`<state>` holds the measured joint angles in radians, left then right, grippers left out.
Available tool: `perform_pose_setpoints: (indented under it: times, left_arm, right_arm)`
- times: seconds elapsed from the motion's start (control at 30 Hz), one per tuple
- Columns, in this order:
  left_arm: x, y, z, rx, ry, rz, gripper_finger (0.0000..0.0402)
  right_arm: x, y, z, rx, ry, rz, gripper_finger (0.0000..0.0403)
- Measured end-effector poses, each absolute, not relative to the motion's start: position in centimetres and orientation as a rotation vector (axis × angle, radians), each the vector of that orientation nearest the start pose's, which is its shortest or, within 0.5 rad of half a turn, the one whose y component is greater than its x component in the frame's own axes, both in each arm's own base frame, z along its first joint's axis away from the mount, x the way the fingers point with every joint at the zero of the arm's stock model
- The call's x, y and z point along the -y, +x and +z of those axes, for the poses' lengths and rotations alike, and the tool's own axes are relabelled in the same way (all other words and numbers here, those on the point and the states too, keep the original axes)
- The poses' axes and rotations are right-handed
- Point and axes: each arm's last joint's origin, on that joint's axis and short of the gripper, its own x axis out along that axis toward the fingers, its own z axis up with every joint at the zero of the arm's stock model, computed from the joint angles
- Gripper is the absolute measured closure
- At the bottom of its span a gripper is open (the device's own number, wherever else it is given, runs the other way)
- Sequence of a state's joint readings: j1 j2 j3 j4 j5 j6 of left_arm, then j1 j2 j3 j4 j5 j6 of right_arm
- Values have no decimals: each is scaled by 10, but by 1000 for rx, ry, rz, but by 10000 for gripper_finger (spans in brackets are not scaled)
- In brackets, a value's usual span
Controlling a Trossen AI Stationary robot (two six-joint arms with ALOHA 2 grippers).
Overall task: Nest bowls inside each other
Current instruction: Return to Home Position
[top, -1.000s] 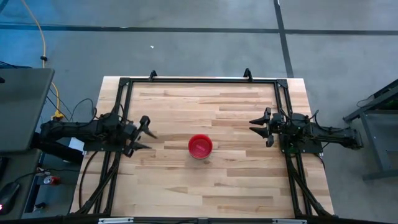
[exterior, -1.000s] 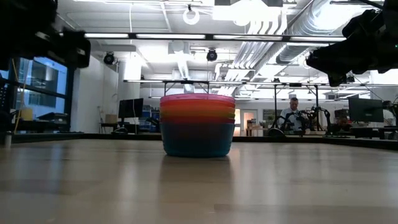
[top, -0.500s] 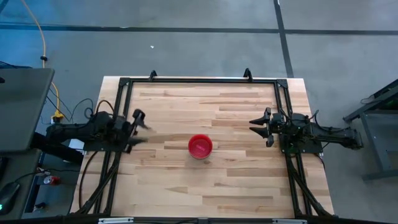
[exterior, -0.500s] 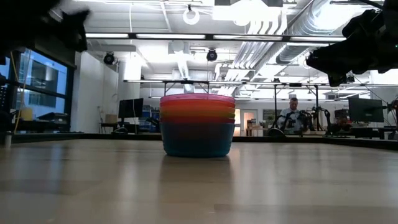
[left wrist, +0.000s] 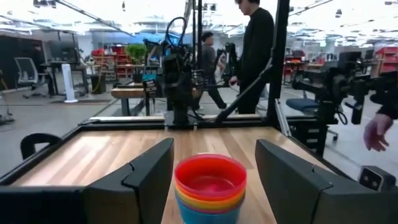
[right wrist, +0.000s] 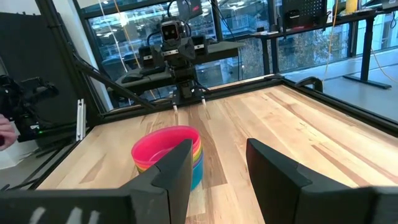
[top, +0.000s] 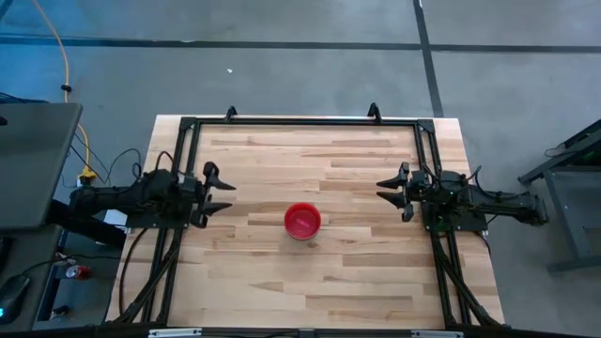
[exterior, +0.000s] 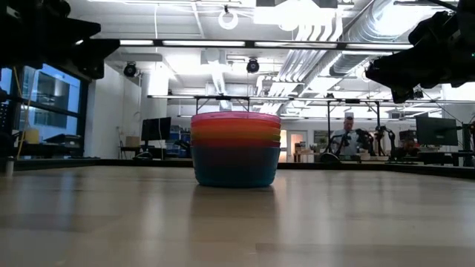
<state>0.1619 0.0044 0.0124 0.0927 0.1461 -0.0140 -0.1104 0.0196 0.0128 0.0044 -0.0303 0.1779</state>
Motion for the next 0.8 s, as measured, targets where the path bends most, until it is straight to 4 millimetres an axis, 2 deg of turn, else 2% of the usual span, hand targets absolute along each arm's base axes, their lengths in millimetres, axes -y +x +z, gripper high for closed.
perform_pose_setpoints:
  times: [0.23,0.8]
  left_arm:
    - [-11,96,171,45,3,9,186]
    - [-11,96,171,46,11,17,186]
  right_arm:
    - [10,98,167,5,179,-80,259]
    - [10,98,167,5,177,-81,259]
